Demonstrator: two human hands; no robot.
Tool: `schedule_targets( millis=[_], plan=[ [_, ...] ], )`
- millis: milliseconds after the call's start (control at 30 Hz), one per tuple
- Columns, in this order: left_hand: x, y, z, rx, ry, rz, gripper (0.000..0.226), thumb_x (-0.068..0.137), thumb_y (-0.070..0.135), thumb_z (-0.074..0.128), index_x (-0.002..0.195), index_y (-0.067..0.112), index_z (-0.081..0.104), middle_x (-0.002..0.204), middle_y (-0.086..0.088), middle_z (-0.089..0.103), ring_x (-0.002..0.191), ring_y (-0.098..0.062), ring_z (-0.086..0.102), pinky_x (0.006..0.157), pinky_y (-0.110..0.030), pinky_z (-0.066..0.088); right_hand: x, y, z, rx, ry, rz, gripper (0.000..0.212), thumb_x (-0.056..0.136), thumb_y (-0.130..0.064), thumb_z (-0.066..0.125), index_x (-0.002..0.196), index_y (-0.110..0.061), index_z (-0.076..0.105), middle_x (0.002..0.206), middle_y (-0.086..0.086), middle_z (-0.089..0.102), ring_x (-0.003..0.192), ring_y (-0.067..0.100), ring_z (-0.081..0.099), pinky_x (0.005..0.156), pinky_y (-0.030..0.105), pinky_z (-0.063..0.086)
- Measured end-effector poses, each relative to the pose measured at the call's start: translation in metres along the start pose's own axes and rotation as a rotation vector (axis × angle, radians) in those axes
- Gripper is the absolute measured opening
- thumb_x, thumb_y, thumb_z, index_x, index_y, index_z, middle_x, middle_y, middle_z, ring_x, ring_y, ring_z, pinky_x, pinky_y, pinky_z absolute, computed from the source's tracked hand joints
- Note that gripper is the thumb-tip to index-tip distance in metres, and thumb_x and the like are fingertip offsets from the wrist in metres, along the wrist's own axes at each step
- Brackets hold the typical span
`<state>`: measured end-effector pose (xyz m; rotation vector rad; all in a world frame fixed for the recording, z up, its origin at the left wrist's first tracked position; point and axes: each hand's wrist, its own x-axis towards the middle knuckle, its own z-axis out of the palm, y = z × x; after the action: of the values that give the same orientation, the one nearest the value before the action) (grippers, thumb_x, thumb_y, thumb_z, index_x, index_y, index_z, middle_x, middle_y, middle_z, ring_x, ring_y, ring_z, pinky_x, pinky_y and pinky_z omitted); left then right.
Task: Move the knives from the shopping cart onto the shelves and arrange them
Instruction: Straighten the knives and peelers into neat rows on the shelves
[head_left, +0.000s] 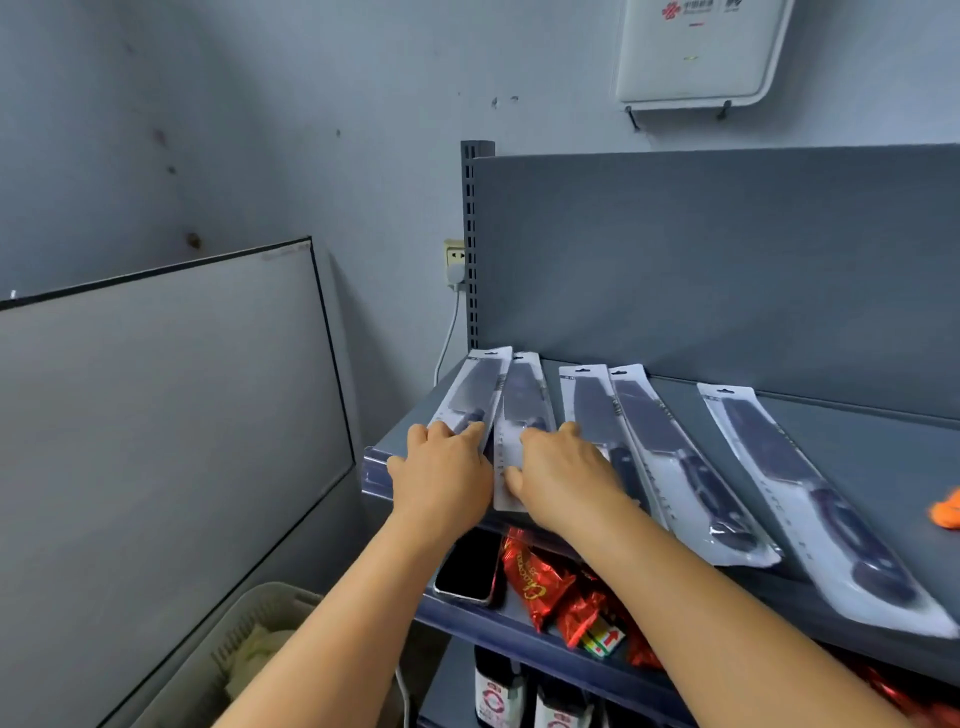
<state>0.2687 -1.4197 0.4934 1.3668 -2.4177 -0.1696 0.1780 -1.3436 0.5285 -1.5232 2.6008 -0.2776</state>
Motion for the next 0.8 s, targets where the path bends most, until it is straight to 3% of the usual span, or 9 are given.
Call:
schedule_targets(
  millis=[100,200,367,600,733,800],
  plan=[
    [0.002,-0.002,-0.004,0.047,-0.002,-0.013,0.034,0.093,0.019,0.038,0.125,0.025,0.047,0.120,-0.005,0.052,0.114,-0.027,0.036,0.085,-0.044,0.035,0.001,-0.002,0.000,0.020,0.020,0.052,0.033,0.098,-0.026,0.046,0.126,-0.009,0.049,0.121,0.016,0.042,0.093,0.032,0.057,0.065,0.034,0.038],
    [0.008,-0.004,-0.006,0.003,-0.018,0.003,0.018,0.092,0.019,0.038,0.105,0.021,0.050,0.114,-0.005,0.054,0.109,-0.026,0.036,0.085,-0.044,0.037,0.002,-0.005,-0.001,0.065,0.010,0.071,0.034,0.098,-0.030,0.047,0.125,-0.009,0.049,0.124,0.016,0.042,0.101,0.034,0.057,0.067,0.033,0.038],
    [0.016,-0.017,-0.008,-0.031,-0.053,0.026,0.034,0.095,0.027,0.037,0.126,0.031,0.050,0.117,-0.001,0.055,0.114,-0.025,0.036,0.086,-0.044,0.036,0.007,-0.018,0.001,0.145,0.021,0.056,0.040,0.095,-0.039,0.052,0.123,-0.009,0.051,0.123,0.016,0.044,0.105,0.033,0.054,0.073,0.032,0.038],
    [0.021,-0.036,-0.017,-0.004,-0.128,0.068,0.043,0.096,0.034,0.035,0.137,0.041,0.039,0.129,0.004,0.051,0.122,-0.023,0.037,0.097,-0.041,0.025,0.012,-0.028,0.004,0.143,0.012,0.058,0.045,0.092,-0.043,0.055,0.121,-0.009,0.053,0.122,0.013,0.042,0.103,0.032,0.056,0.071,0.032,0.038],
    [0.020,-0.038,-0.016,0.019,-0.108,0.137,0.039,0.100,0.038,0.028,0.136,0.038,0.042,0.138,0.008,0.044,0.133,-0.021,0.033,0.105,-0.043,0.019,0.008,-0.027,0.007,0.090,0.015,0.014,0.049,0.095,-0.050,0.045,0.124,-0.011,0.052,0.125,0.013,0.039,0.107,0.034,0.053,0.074,0.035,0.038],
    [0.016,-0.036,-0.015,-0.010,-0.085,0.208,0.040,0.102,0.035,0.025,0.138,0.037,0.043,0.150,0.009,0.032,0.141,-0.015,0.024,0.111,-0.045,0.015,0.004,-0.021,0.008,0.065,0.015,-0.035,0.052,0.097,-0.052,0.036,0.130,-0.013,0.046,0.132,0.014,0.037,0.117,0.034,0.047,0.086,0.038,0.041]
  ],
)
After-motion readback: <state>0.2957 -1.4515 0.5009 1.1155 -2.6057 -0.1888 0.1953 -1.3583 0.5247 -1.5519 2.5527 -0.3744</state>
